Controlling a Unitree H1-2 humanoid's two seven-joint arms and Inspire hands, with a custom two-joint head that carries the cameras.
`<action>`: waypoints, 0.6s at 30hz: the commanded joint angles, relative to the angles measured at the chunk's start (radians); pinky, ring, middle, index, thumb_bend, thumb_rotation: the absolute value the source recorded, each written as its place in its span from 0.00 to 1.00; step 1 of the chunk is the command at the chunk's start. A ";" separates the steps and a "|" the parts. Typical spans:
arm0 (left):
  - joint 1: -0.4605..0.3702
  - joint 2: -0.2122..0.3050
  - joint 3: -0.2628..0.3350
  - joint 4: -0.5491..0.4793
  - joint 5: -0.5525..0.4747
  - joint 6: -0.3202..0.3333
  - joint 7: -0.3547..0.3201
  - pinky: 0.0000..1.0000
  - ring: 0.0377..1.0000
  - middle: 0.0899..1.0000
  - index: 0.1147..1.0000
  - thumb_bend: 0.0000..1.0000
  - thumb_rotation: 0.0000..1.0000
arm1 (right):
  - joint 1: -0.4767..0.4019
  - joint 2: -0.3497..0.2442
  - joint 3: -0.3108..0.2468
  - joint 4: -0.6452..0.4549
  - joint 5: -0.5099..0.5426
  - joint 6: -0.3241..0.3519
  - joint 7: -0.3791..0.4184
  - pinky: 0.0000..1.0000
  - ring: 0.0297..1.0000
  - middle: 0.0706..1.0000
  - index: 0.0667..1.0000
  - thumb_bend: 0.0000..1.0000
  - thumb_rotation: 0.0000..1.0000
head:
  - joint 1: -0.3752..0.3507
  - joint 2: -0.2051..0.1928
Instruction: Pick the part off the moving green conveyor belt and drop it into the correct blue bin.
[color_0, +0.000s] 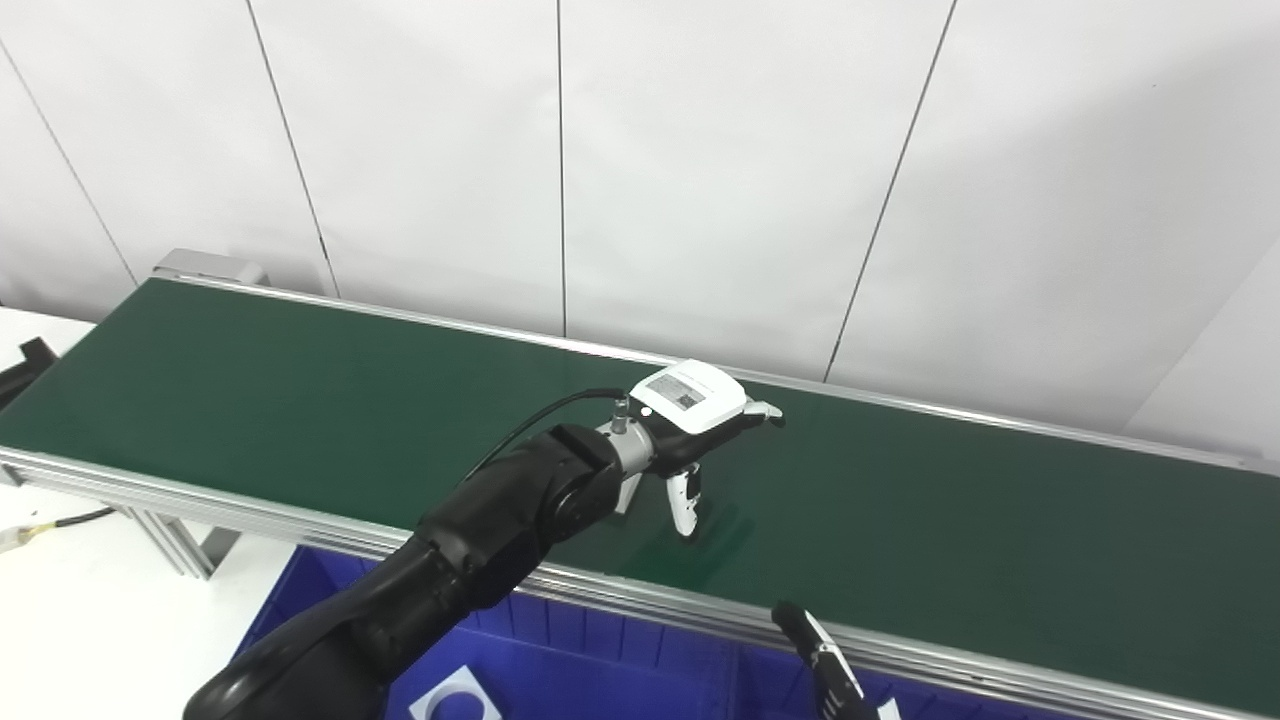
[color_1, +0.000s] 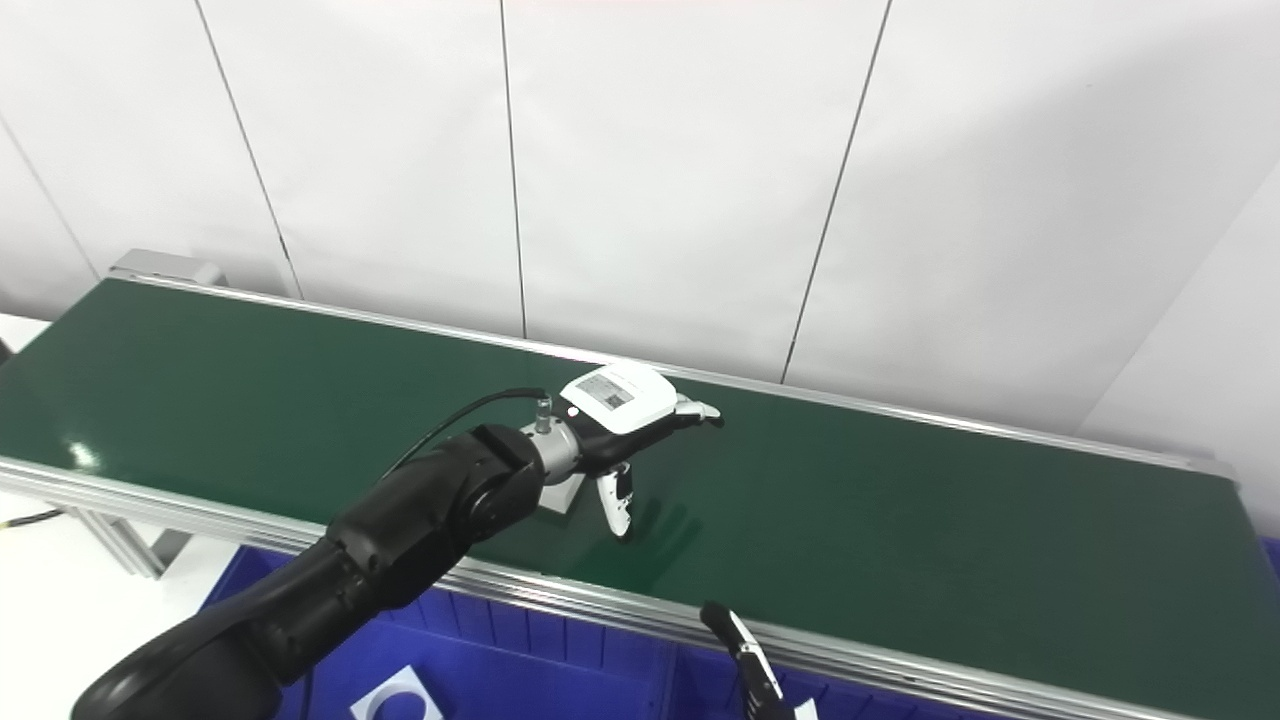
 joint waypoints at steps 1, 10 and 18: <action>-0.069 -0.006 0.003 -0.006 0.015 0.027 0.036 0.79 0.77 0.82 0.86 1.00 0.09 | -0.011 0.006 0.004 -0.026 0.004 -0.051 -0.008 0.97 0.93 0.88 0.88 1.00 0.95 | -0.002 0.000; -0.099 -0.009 0.008 0.028 -0.012 0.034 0.011 0.55 0.64 0.80 0.84 1.00 0.06 | -0.013 0.010 0.014 -0.024 -0.012 -0.051 -0.026 0.98 0.94 0.88 0.87 1.00 0.95 | -0.009 -0.003; -0.132 0.000 -0.020 0.067 0.002 0.035 -0.002 0.54 0.64 0.80 0.84 1.00 0.07 | -0.016 0.009 0.027 -0.029 -0.019 -0.051 -0.039 0.99 0.95 0.88 0.87 1.00 0.94 | -0.015 -0.001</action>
